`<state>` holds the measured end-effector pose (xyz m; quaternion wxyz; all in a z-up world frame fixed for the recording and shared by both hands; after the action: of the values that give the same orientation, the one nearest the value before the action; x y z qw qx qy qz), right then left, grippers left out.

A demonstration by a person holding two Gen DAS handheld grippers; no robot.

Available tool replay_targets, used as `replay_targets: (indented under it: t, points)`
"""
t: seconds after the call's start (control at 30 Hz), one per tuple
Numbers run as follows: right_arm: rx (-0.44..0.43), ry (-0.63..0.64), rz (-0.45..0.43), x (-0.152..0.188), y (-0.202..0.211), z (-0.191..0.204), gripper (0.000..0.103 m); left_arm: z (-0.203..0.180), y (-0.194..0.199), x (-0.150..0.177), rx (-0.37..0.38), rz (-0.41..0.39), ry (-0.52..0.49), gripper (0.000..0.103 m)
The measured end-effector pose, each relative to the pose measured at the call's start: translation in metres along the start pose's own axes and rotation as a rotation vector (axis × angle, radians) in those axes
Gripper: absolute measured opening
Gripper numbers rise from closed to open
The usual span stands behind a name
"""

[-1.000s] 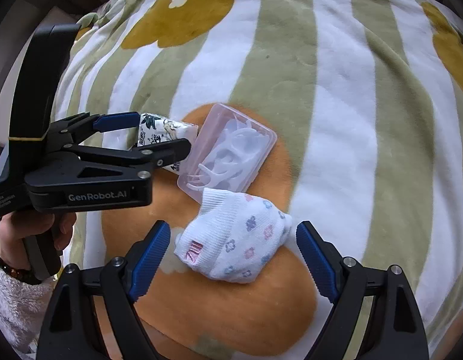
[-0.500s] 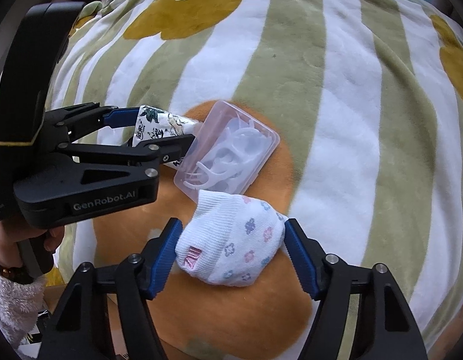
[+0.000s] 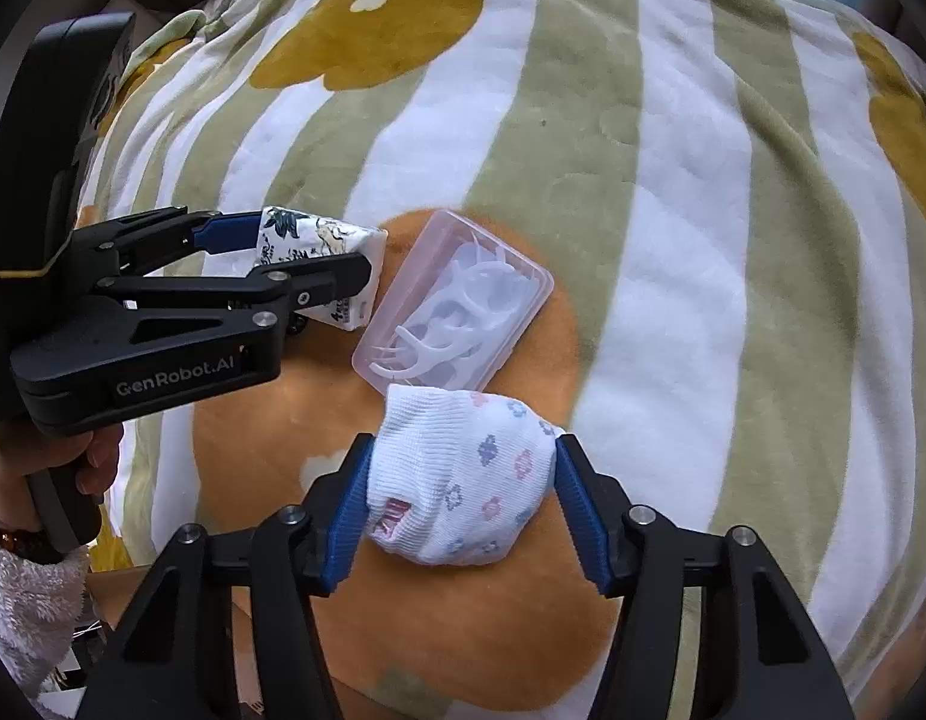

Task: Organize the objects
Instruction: 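Grasp the white printed tissue pack with the left tool while the right tool grasps the sock bundle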

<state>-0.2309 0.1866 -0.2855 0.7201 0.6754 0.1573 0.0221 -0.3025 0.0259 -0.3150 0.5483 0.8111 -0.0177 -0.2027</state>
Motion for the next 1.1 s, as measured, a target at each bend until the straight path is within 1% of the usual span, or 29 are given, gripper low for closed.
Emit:
replay_targets:
  t: [0.37,0.4,0.43,0.47,0.63,0.67,0.7,0.73,0.83,0.9,1.0,1.1]
  points:
    - [0.011,0.006,-0.022,-0.009,0.007,0.012,0.047,-0.004,0.018,0.001,-0.004,-0.026,0.001,0.055]
    - [0.013,0.008,-0.025,-0.008,0.008,0.012,0.046,-0.004,0.02,0.002,-0.005,-0.029,0.0,0.055]
    - [0.015,0.01,-0.028,-0.008,0.01,0.012,0.036,-0.004,0.022,0.002,-0.005,-0.032,0.0,0.055]
    - [0.014,0.012,-0.029,-0.008,0.011,0.012,0.032,-0.004,0.025,0.003,-0.006,-0.036,0.0,0.055]
    - [0.022,0.017,-0.023,-0.008,0.012,0.013,0.031,-0.004,0.032,0.008,-0.008,-0.047,0.009,0.055]
    - [0.017,0.009,-0.022,-0.006,0.012,0.012,0.032,-0.004,0.034,0.01,-0.009,-0.049,0.013,0.055]
    - [0.006,0.001,-0.014,-0.005,0.011,0.012,0.037,-0.004,0.034,0.012,-0.009,-0.049,0.016,0.055]
    - [0.003,-0.007,-0.007,-0.004,0.01,0.012,0.044,-0.003,0.035,0.013,-0.009,-0.048,0.018,0.055]
    - [-0.002,-0.037,0.036,0.0,0.002,0.011,0.057,-0.003,0.037,0.018,-0.009,-0.046,0.025,0.055]
    - [-0.014,-0.054,0.062,0.002,-0.005,0.01,0.06,-0.002,0.038,0.021,-0.011,-0.045,0.028,0.055]
    - [-0.01,-0.069,0.087,0.003,-0.016,0.01,0.068,-0.002,0.039,0.024,-0.014,-0.044,0.029,0.055]
    - [-0.02,-0.068,0.107,0.002,-0.024,0.013,0.069,-0.001,0.041,0.027,-0.017,-0.048,0.031,0.055]
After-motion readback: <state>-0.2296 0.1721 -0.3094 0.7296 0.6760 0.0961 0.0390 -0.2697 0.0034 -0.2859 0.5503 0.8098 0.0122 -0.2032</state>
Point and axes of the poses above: each gripper's, at about its wrist camera, not at the fingertips, and y roughly against the way its jaws point, z to its left, x to its underside, the point moved 2 cm from there along -y, roughly the way its jaws point, and after that the axes turned 13 degrees about x, right-handed, at the moved point
